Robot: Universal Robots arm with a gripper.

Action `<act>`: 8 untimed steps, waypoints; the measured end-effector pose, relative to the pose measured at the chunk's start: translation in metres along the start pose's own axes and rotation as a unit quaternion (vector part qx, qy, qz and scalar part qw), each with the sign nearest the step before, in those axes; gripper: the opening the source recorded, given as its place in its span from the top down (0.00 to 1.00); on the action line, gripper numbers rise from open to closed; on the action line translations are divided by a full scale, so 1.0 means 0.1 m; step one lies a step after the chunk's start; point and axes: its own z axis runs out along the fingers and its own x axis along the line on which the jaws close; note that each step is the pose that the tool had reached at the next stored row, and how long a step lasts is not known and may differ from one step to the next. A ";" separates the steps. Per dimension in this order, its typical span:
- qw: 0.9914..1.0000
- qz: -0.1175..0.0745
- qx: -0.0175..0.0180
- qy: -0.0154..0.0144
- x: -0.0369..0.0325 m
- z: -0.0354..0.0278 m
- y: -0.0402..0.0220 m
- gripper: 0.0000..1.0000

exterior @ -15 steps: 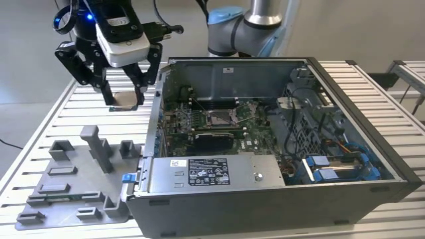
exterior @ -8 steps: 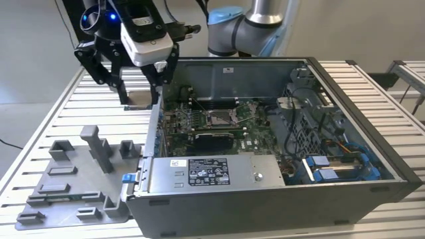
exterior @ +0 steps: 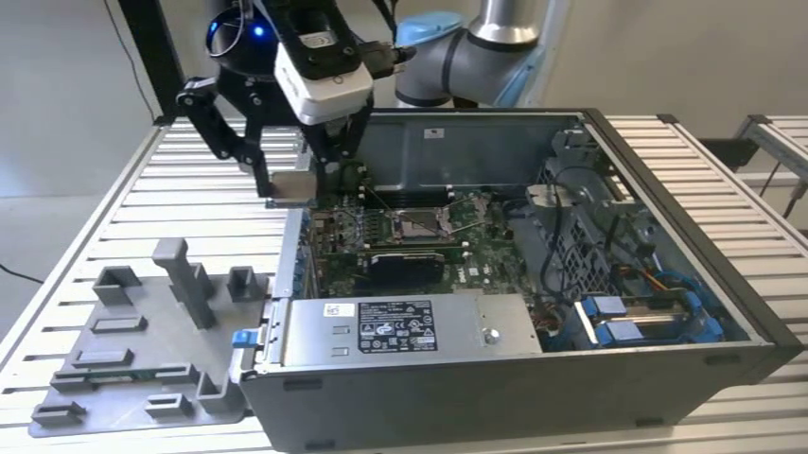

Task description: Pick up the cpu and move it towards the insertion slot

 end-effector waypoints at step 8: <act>1.000 0.000 0.000 0.000 -0.241 -0.006 0.004 1.00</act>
